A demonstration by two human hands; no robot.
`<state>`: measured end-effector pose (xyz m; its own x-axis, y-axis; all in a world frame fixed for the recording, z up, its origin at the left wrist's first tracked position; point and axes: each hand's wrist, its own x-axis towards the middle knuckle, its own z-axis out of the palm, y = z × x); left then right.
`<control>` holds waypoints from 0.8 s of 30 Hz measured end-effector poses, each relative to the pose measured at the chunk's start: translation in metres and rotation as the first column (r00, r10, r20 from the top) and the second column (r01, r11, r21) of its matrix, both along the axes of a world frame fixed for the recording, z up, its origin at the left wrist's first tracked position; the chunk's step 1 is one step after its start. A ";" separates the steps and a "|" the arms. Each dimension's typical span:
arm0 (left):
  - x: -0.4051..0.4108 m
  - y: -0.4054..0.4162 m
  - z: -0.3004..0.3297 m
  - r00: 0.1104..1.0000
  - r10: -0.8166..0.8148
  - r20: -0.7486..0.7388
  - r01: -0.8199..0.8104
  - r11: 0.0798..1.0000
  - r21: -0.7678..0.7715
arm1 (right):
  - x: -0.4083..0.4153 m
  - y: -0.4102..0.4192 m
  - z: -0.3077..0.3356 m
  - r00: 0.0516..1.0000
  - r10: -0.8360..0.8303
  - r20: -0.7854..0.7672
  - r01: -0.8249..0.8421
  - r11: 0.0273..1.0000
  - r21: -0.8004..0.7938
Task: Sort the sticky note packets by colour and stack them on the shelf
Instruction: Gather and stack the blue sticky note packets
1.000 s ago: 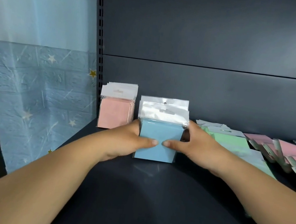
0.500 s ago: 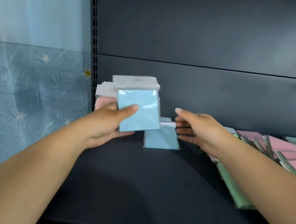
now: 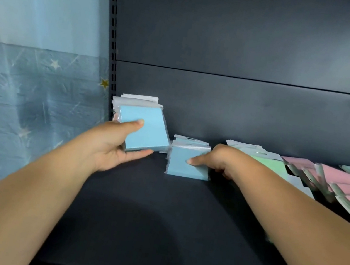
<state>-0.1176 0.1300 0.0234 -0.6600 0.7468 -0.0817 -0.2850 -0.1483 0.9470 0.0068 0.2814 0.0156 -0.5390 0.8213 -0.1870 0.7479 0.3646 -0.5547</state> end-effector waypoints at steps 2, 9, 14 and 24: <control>-0.001 -0.001 0.000 1.000 0.004 0.015 -0.004 1.000 0.002 | 0.004 0.007 -0.002 0.990 -0.023 -0.141 0.008 0.995 -0.104; 0.003 0.001 -0.002 0.999 -0.023 0.047 0.023 1.000 0.005 | 0.033 0.010 0.018 0.608 -0.195 -0.770 -0.130 0.932 -0.338; 0.010 0.002 -0.001 0.996 -0.065 0.059 0.063 0.997 0.035 | 0.019 -0.026 0.022 0.548 -0.103 -0.830 -0.280 0.912 -0.298; 0.012 0.001 -0.003 0.991 -0.130 -0.003 0.130 0.991 0.017 | -0.020 -0.039 0.012 0.793 0.070 -0.605 -0.113 0.993 -0.033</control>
